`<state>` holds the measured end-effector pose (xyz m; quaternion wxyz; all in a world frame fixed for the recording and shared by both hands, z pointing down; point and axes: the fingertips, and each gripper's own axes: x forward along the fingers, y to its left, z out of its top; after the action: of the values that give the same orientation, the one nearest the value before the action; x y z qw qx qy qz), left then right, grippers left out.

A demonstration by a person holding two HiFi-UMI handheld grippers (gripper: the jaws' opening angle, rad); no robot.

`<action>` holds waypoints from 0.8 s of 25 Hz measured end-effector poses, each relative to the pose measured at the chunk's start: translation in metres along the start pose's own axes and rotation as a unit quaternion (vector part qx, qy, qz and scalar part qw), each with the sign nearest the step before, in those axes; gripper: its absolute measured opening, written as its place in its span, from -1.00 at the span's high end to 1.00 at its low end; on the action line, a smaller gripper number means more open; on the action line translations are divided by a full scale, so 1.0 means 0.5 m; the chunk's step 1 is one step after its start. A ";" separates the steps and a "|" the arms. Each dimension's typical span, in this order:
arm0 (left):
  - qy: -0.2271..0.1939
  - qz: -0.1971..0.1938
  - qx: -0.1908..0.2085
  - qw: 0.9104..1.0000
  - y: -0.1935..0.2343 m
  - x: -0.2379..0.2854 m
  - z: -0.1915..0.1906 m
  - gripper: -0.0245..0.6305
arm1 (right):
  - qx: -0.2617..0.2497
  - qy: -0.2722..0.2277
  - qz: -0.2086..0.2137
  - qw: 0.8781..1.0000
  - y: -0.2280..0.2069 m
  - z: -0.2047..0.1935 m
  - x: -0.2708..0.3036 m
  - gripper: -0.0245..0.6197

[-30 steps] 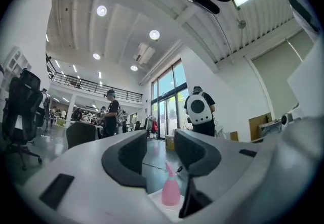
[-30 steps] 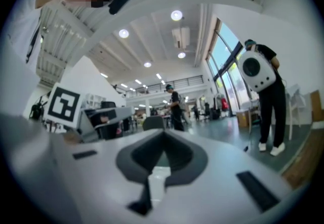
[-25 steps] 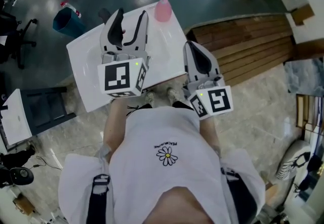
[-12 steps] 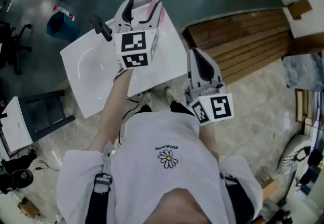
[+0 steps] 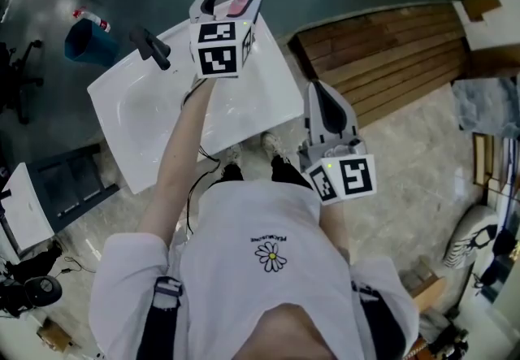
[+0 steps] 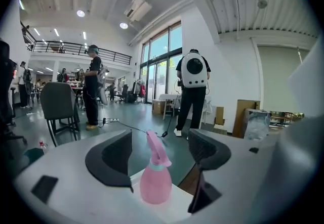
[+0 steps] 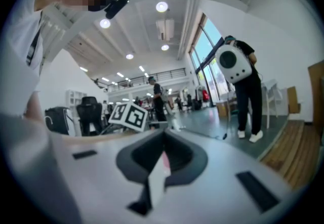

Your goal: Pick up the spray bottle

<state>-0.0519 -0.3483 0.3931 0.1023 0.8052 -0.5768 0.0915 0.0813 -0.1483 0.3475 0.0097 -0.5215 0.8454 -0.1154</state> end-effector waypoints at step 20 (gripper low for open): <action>0.080 0.006 0.009 0.997 0.021 0.115 -0.139 -0.12 | 0.003 0.029 -0.052 0.998 -0.059 -0.041 -0.026 0.83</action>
<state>-0.0455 -0.3851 0.4759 0.1405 0.7930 -0.5705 0.1613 0.1104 -0.1459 0.3723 -0.0197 -0.5607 0.8170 -0.1332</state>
